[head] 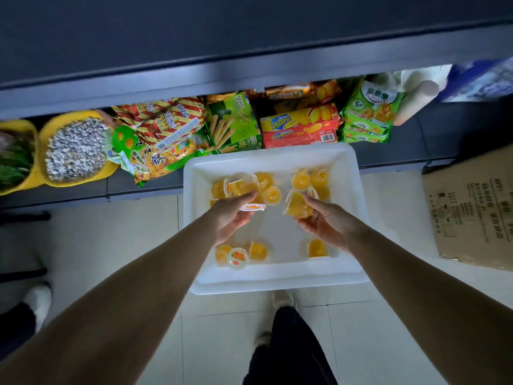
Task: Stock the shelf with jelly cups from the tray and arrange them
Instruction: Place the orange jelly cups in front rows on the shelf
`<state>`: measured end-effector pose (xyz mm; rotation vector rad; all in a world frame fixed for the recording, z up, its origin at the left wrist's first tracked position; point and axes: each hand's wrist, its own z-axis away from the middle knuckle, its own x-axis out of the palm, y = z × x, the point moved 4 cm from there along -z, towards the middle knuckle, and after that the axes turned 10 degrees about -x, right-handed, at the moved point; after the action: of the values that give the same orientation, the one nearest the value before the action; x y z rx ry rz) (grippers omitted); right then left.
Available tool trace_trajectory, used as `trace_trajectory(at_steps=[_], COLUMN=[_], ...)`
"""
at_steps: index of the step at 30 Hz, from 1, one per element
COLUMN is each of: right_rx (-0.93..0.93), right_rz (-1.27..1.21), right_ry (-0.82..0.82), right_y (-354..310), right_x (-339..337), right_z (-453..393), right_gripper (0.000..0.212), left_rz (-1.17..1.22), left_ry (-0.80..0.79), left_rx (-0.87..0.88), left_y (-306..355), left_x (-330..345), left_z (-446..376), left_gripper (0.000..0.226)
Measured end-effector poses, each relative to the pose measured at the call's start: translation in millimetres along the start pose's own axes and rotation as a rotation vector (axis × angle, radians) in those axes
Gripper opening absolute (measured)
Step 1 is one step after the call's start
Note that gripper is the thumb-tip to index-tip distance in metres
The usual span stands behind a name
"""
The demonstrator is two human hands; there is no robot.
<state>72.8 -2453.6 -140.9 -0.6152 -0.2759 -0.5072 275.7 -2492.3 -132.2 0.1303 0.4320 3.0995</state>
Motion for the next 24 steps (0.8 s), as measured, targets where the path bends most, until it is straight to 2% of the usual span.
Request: trace_trajectory(at_steps=[2,5,9,11,13,16,19,21,24], right_rx=[-0.043,-0.113,-0.238,-0.324,-0.433,-0.604,-0.779,-0.895,-1.04], right_rz=[-0.067,-0.228,-0.22,-0.17,-0.107,-0.011,0.139,0.215,0.242], right_ry=[-0.023,-0.123,-0.235,-0.246,-0.219,-0.205,-0.236,-0.236,-0.232], right_y=[-11.3,-33.7,-72.8,-95.9,-124.6,-174.9,-229.6,-266.3,-317.9], right_x=[10.5,27.9,45.4,51.6,57.5,69.3,85.0,92.0,98.0], right_z=[25.0,72.4,153.2,194.5,238.2,308.0,385.1,433.7,496.6], right_gripper=[0.05,0.046,0.043,0.052,0.041,0.018,0.017,0.018,0.024], left_rz=[-0.005,-0.028,-0.154,-0.279,-0.403,-0.554,-0.655,-0.601,-0.46], left_ry=[-0.041,-0.143,-0.28,-0.313,-0.258,-0.055,0.167,0.177,0.066], left_rx=[0.044,0.129,0.243,0.318,0.415,0.613,0.845,0.961,1.053], left_y=[8.9,22.7,35.8,43.3,53.3,77.5,103.5,117.1,136.4], left_x=[6.1,19.0,44.5,59.8,72.3,94.9,125.5,150.2,185.7], left_z=[32.3,85.7,178.6,231.1,281.1,354.8,436.8,490.0,555.5], left_gripper=[0.021,0.038,0.018,0.016,0.013,0.026,0.03,0.031,0.032])
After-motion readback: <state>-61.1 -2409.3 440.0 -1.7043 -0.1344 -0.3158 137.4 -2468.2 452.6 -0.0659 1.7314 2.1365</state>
